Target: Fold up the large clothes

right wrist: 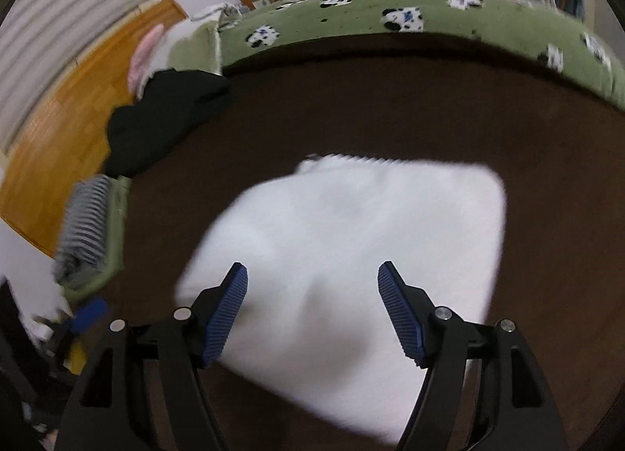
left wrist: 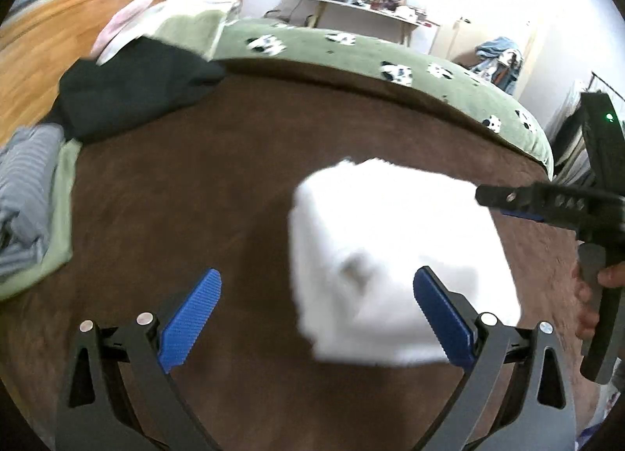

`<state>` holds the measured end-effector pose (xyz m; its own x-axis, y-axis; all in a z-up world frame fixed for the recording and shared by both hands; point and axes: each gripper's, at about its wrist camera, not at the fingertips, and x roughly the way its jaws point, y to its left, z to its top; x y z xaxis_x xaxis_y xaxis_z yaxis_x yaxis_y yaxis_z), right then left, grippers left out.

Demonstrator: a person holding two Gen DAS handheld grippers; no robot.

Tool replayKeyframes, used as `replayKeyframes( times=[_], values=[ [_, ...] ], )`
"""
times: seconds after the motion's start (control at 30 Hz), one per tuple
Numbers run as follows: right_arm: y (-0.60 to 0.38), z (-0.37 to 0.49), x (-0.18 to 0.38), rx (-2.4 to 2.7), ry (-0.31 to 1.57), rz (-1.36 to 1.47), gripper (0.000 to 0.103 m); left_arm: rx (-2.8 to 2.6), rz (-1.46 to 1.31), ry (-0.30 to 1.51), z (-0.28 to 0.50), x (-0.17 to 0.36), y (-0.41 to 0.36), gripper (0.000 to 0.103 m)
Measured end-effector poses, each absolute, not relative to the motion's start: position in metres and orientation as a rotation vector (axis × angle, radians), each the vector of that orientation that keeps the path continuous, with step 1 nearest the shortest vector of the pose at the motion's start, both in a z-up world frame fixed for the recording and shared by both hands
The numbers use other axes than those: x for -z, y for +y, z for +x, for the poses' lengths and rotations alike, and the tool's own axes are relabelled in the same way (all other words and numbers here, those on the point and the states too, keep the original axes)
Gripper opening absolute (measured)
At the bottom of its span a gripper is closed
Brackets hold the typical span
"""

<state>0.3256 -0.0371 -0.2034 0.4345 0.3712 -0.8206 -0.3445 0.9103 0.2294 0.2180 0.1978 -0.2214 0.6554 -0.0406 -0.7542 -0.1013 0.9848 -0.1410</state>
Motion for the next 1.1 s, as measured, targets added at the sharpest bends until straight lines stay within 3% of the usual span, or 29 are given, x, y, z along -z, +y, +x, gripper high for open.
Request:
replayKeyframes(
  times=[0.4,0.63,0.8,1.1],
  values=[
    [-0.016,0.415,0.262,-0.577,1.087,-0.115,0.069,-0.048,-0.059,0.797,0.296,0.257,0.119,0.096],
    [0.019,0.434,0.293,-0.670,1.135,-0.229,0.069,-0.086,-0.061,0.897,0.301,0.298,0.136,0.096],
    [0.036,0.443,0.315,-0.669,1.169,-0.278,0.069,-0.055,-0.208,0.931,0.290,0.327,0.162,0.097],
    [0.051,0.451,0.335,-0.655,1.147,-0.299,0.080,0.017,-0.311,0.903,0.283,0.343,0.182,0.097]
  ],
)
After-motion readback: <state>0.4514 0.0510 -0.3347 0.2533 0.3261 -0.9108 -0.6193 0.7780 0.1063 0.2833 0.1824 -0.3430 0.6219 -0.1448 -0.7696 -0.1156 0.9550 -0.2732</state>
